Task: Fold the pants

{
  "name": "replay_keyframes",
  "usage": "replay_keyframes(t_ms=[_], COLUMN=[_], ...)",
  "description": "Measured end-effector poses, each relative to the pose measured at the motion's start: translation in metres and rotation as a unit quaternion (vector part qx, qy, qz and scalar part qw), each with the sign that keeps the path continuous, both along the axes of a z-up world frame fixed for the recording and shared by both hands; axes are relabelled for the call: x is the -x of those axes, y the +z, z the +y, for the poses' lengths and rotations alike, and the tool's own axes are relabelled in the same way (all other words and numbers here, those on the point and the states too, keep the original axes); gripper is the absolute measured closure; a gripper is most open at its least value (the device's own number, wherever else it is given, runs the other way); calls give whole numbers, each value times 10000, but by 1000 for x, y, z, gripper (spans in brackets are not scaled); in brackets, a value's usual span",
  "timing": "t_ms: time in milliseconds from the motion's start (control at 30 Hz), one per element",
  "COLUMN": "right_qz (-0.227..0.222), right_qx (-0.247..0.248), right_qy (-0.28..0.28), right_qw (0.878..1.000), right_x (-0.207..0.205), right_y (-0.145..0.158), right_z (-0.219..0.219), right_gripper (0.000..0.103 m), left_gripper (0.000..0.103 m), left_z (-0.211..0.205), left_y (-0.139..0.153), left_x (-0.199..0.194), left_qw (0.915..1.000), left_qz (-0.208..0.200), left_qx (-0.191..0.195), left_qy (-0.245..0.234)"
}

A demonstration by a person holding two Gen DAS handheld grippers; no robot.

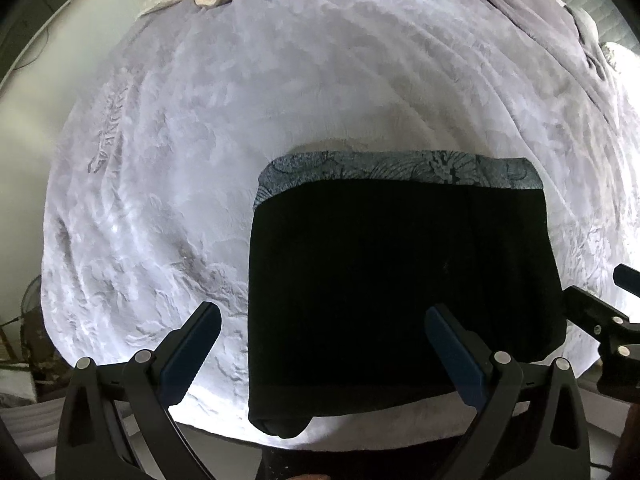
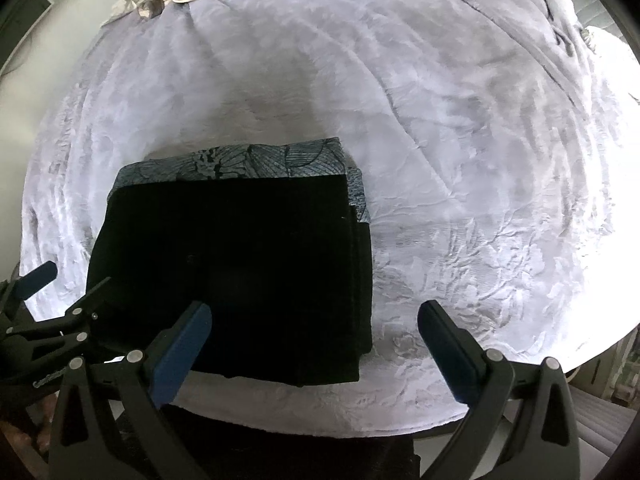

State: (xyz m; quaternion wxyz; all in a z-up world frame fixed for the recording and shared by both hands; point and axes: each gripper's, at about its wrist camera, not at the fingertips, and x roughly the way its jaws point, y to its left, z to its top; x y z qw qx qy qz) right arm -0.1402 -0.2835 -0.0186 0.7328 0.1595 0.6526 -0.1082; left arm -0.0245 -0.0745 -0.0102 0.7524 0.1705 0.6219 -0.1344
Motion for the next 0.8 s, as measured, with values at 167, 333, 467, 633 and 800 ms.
replay_keyframes(t_ms=[167, 333, 467, 633, 800], right_qz=[8, -22, -30, -25, -14], right_qx=[133, 181, 187, 186, 196], right_qy=[-9, 2, 7, 6, 23], right_qw=[9999, 9998, 9998, 9998, 9998], right_x=[0, -1, -2, -2, -3], right_y=[3, 5, 5, 5, 6], right_z=[4, 7, 8, 9, 11], right_gripper=[0, 0, 0, 0, 0], left_gripper=[0, 0, 0, 0, 0], left_z=[0, -1, -2, -1, 1], left_y=[6, 8, 9, 10, 10], left_x=[1, 1, 1, 2, 0], left_qw=[10000, 9999, 9999, 9998, 9998], left_qz=[-88, -123, -129, -146, -157], left_qx=[-2, -26, -55, -89, -86], left_qy=[-31, -75, -64, -47, -34])
